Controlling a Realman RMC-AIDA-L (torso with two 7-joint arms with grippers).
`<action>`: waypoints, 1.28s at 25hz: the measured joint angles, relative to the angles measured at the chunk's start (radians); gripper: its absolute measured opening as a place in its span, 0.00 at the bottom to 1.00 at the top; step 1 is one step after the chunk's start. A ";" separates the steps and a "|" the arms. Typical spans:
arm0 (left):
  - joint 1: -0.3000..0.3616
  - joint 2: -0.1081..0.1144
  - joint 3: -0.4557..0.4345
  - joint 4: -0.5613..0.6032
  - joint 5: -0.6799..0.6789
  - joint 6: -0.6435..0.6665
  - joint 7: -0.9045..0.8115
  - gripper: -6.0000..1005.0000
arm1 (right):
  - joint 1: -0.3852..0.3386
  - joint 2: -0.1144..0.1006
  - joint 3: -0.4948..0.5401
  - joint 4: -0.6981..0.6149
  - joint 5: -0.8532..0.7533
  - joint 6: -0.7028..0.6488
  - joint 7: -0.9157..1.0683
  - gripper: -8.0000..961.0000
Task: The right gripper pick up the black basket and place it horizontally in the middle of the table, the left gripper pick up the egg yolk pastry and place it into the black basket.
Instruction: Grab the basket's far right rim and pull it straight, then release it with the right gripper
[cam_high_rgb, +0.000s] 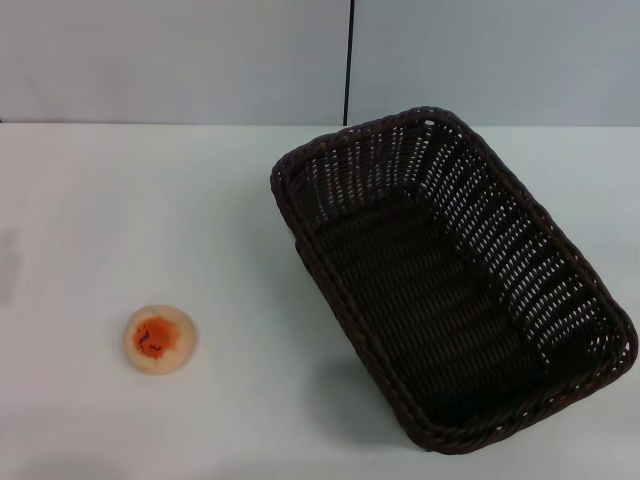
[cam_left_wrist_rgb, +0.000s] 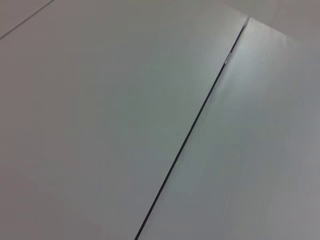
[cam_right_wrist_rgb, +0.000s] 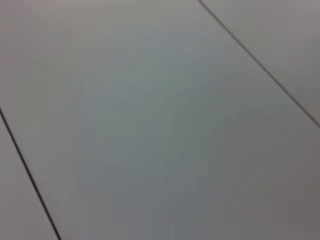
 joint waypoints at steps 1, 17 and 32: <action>-0.003 0.000 0.000 0.000 0.000 -0.001 0.000 0.84 | 0.003 0.000 -0.003 -0.002 -0.002 0.002 -0.001 0.43; -0.030 0.003 -0.001 0.000 -0.001 -0.022 0.000 0.83 | 0.040 -0.053 -0.364 -0.422 -0.410 0.066 0.518 0.67; -0.036 0.003 -0.001 0.008 0.000 -0.063 0.000 0.83 | 0.360 -0.191 -0.568 -0.949 -1.364 -0.439 1.268 0.70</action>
